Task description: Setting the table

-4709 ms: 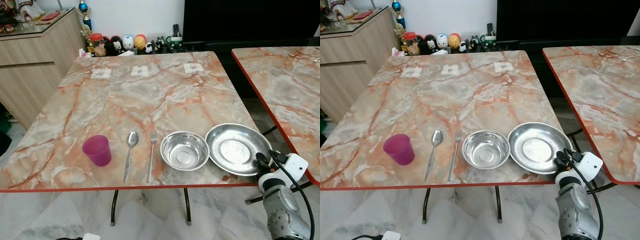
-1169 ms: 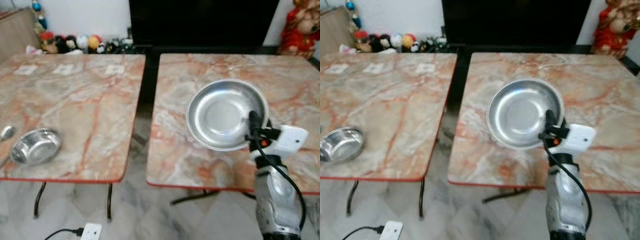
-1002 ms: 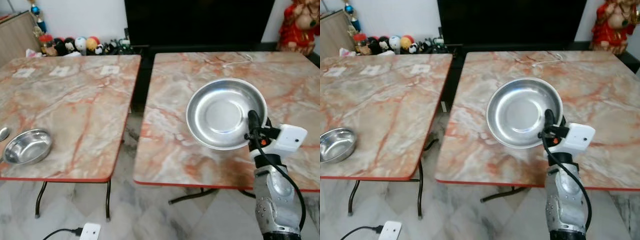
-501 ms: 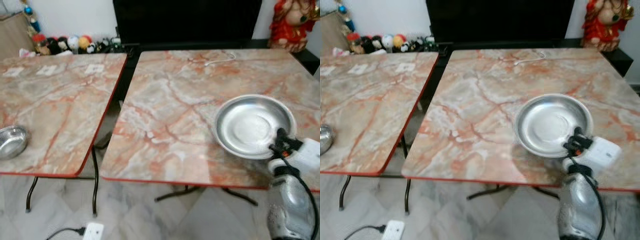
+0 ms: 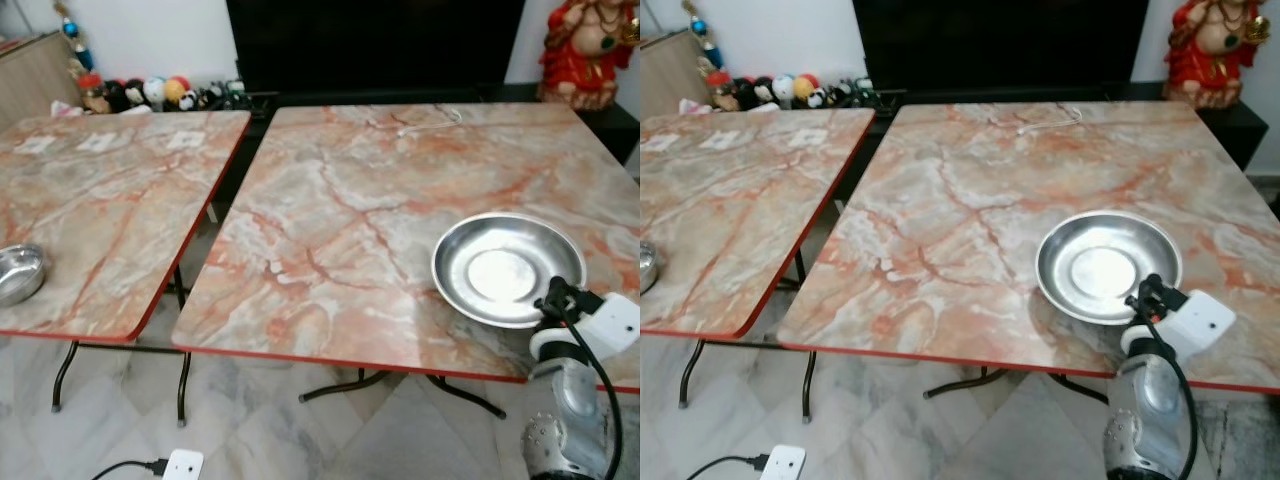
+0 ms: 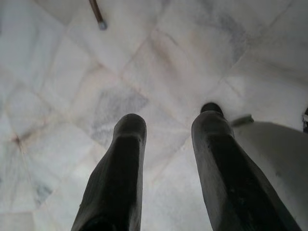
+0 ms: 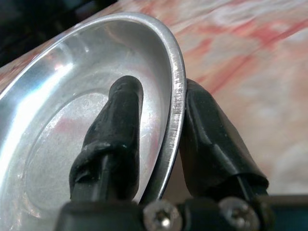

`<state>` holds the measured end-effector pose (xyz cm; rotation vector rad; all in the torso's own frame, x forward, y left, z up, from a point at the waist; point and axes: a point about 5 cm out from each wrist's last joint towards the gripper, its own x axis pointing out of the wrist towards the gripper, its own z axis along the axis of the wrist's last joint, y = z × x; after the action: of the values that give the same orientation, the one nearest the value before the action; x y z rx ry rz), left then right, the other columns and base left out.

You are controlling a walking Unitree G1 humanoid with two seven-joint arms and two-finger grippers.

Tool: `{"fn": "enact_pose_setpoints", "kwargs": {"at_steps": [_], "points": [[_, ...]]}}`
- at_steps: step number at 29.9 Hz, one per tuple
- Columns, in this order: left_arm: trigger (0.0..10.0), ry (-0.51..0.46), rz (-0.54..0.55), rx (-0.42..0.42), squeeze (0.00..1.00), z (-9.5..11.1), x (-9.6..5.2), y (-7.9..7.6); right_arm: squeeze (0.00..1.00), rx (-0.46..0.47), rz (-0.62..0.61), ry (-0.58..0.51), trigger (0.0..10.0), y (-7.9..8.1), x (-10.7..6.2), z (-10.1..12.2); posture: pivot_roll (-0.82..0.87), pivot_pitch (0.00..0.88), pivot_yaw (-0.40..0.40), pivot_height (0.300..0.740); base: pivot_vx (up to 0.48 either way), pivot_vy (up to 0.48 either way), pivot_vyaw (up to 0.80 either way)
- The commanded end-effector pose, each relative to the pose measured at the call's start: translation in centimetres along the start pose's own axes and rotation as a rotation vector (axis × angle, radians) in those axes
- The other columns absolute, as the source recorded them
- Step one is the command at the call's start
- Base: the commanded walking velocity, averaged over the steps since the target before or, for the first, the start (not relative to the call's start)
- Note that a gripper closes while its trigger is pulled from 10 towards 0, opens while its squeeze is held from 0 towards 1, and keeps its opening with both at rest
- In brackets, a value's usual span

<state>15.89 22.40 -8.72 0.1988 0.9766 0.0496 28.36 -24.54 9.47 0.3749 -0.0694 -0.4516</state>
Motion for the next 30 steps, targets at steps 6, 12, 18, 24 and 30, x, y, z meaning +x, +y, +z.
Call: {"fn": "enact_pose_setpoints", "kwargs": {"at_steps": [6,12,18,24,30], "points": [[10.0,0.029,0.013,-0.008,0.00,-0.7,-0.2,0.6,0.00,-0.024,-0.020,0.019,10.0,0.0,0.1,-0.2,-0.15,0.000,0.044,0.740,0.000,0.000,0.00],[10.0,0.036,0.012,-0.004,0.00,-1.0,-0.2,0.5,0.00,-0.088,-0.096,0.006,10.0,-1.0,-0.6,-0.3,-0.16,0.000,0.040,0.740,0.000,0.000,0.00],[10.0,0.046,0.013,-0.003,0.00,-1.2,-0.3,0.5,0.00,-0.084,-0.132,0.027,10.0,-1.4,-1.2,-0.8,-0.16,0.000,0.041,0.740,0.000,0.000,0.00],[10.0,0.051,0.012,0.001,0.00,-1.4,-0.3,0.6,0.00,-0.085,-0.168,0.071,10.0,-1.9,-1.6,-1.4,-0.16,0.000,0.039,0.740,0.000,0.000,0.00],[10.0,0.056,0.010,0.007,0.00,-1.5,-0.3,0.6,0.53,-0.056,-0.182,0.106,10.0,-2.2,-1.8,-2.0,-0.16,0.000,0.039,0.740,0.000,0.000,0.00]]}}
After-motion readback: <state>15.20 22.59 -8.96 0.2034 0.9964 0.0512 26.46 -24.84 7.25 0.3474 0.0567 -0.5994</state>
